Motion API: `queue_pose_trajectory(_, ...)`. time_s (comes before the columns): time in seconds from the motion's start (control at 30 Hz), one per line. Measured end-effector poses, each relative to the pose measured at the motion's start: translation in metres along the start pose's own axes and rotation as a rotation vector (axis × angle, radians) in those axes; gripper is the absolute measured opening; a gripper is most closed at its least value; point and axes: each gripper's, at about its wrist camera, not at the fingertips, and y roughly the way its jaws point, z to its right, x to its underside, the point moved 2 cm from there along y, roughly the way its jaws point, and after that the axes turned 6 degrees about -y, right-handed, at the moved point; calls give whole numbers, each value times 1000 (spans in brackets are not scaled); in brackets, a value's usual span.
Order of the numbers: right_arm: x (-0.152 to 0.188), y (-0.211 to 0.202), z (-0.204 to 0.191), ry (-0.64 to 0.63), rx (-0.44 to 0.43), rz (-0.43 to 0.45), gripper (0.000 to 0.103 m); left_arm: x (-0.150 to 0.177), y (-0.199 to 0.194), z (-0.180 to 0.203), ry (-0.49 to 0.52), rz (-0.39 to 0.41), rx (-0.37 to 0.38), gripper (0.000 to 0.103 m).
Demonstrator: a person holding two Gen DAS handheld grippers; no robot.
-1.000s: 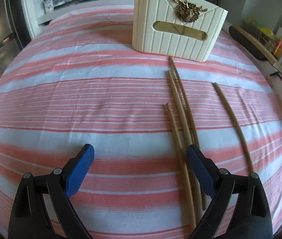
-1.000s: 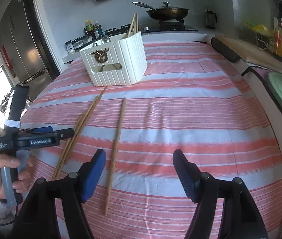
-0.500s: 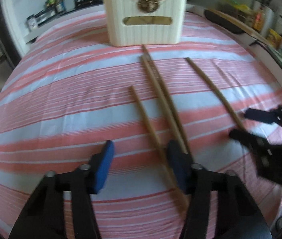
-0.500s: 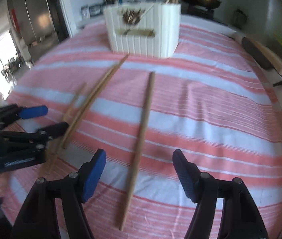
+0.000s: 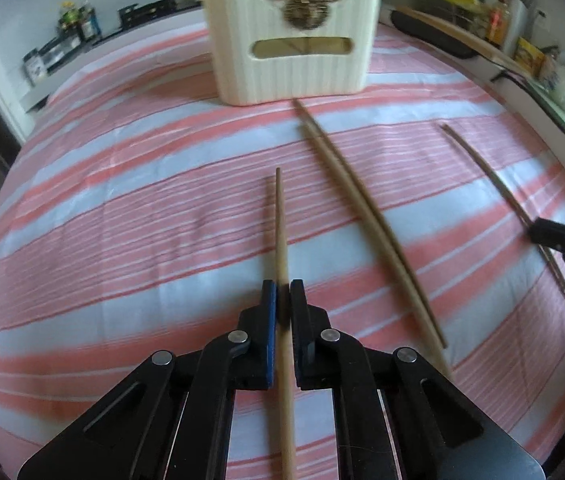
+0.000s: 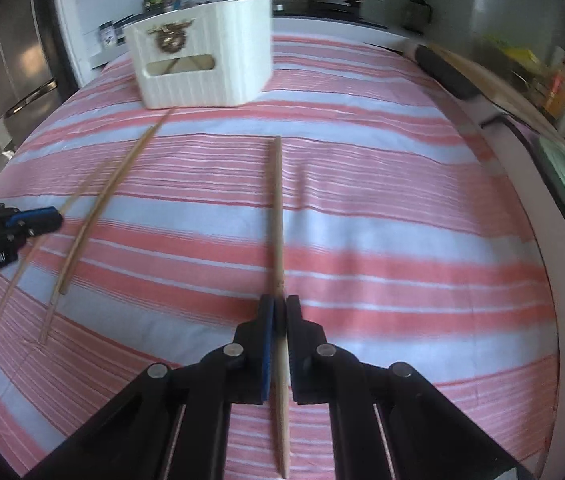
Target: Organize utensils
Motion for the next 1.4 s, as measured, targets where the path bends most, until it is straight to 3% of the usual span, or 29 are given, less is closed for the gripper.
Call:
queue_pose_trajectory(0.1,3,-3,0,2,-5,11,7,4,-3,-8,-45,0,10,9)
queue_pose_trajectory(0.13,3,-3,0,5,-7,14,9,5,-3,-9,-57,0,10,20)
queue_pose_trajectory(0.17,3,-3,-1,9,-18,17,20,6,-3,-10,-63,2,10,40)
queue_pose_trajectory(0.2,4,-2,-2,11,-26,20,41,7,-4,-11,-69,5,4,52)
queue_pose_trajectory(0.23,5,-2,-3,15,-31,27,50,9,-5,-12,-76,9,-13,71)
queue_pose_trajectory(0.27,6,-2,-4,17,-29,31,58,10,-5,-13,-80,14,-28,76)
queue_pose_trajectory(0.67,12,0,-10,-8,4,85,62,16,3,-25,-103,-25,-65,95)
queue_pose_trajectory(0.83,11,0,-11,-10,3,78,62,15,4,-26,-86,-50,-56,96)
queue_pose_trajectory(1.13,4,1,-4,-40,-64,-48,62,12,4,-33,-33,-116,-26,95)
queue_pose_trajectory(1.4,4,1,-6,-85,-63,-78,62,9,-4,-40,-30,-129,10,94)
